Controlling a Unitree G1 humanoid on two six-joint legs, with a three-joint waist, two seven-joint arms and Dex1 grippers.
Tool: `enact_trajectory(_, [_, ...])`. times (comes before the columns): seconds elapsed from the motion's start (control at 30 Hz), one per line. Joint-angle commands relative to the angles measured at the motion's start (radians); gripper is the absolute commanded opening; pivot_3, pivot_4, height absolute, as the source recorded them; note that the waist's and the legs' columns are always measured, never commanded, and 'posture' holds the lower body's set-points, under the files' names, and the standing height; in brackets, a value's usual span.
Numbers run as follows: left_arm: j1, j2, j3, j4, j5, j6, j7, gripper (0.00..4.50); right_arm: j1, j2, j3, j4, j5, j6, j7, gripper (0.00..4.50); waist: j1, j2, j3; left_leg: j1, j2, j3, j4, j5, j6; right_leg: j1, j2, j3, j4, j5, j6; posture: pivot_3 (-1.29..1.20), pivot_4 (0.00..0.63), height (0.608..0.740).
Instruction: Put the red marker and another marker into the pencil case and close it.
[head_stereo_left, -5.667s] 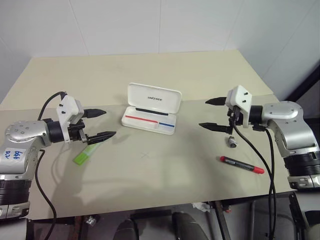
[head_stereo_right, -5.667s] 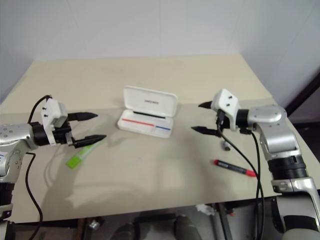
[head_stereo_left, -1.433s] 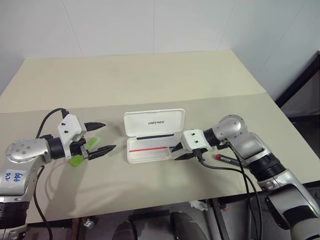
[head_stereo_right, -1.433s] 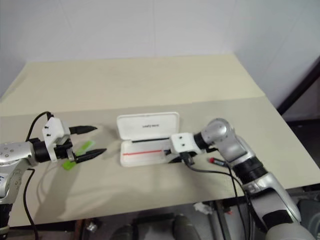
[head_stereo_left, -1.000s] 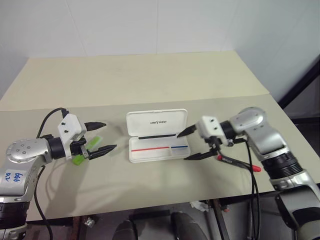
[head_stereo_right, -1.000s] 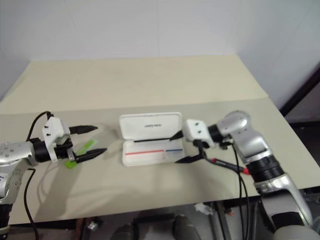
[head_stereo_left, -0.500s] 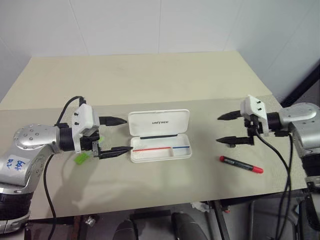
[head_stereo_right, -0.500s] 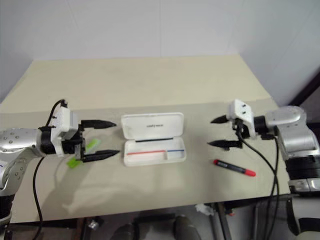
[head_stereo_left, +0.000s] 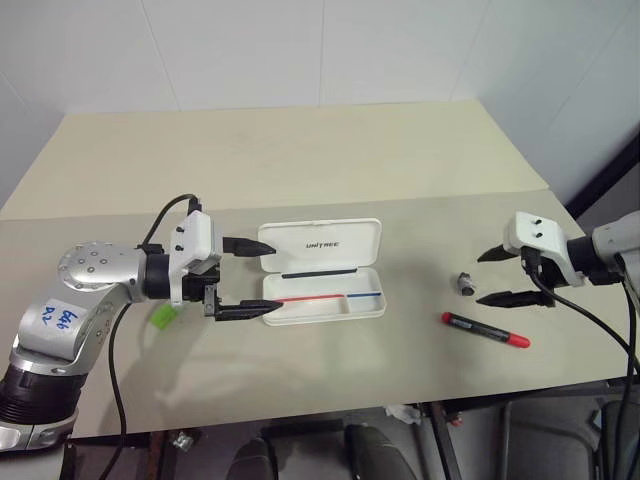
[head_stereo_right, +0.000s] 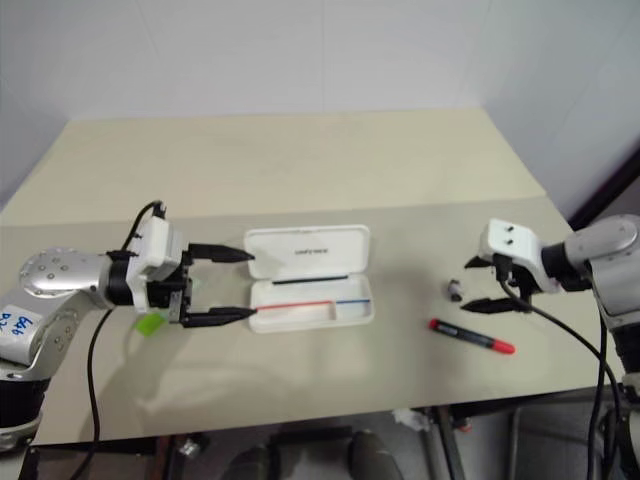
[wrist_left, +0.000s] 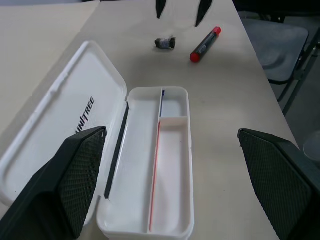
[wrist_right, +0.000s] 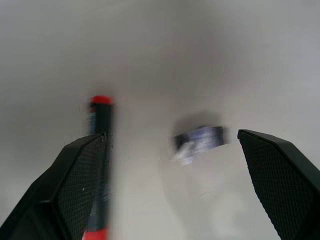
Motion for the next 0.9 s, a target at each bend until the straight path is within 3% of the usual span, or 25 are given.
enact_trajectory(0.03, [-0.002, -0.004, 0.006, -0.004, 0.004, -0.027, -0.009, 4.5, 0.042, -0.063, -0.039, -0.118, 0.042, 0.123, 0.018, 4.46, 0.0, 0.0, 0.0, 0.0, 0.0, 0.0, 0.0, 0.0, 0.0, 0.0, 0.0, 0.0, 0.0, 0.0, 0.0, 0.0, 0.15, 0.74])
enact_trajectory(0.43, [0.0, -0.029, -0.005, 0.019, 0.017, -0.047, -0.012, 4.5, 0.192, -0.112, -0.047, -0.289, 0.054, 0.338, -0.111, 4.46, -0.002, 0.0, 0.0, 0.0, 0.0, 0.001, 0.001, 0.0, 0.0, 0.0, 0.0, 0.001, 0.0, 0.0, 0.0, 0.0, 0.15, 0.74])
enact_trajectory(0.77, [0.006, -0.019, 0.014, 0.005, 0.013, -0.032, 0.002, 4.5, 0.231, -0.071, 0.037, -0.227, 0.004, 0.285, -0.192, 4.46, -0.001, 0.0, 0.0, 0.0, 0.0, 0.001, 0.001, 0.0, 0.0, 0.0, 0.0, 0.001, 0.0, 0.0, 0.0, 0.0, 0.15, 0.74])
enact_trajectory(0.9, [0.008, -0.008, 0.025, 0.002, 0.013, -0.031, 0.004, 4.5, 0.263, -0.066, 0.063, -0.208, -0.012, 0.241, -0.192, 3.5, -0.001, 0.0, 0.0, 0.0, 0.0, 0.001, 0.001, 0.0, 0.0, 0.0, 0.0, 0.001, 0.0, 0.0, 0.0, 0.0, 0.15, 0.74])
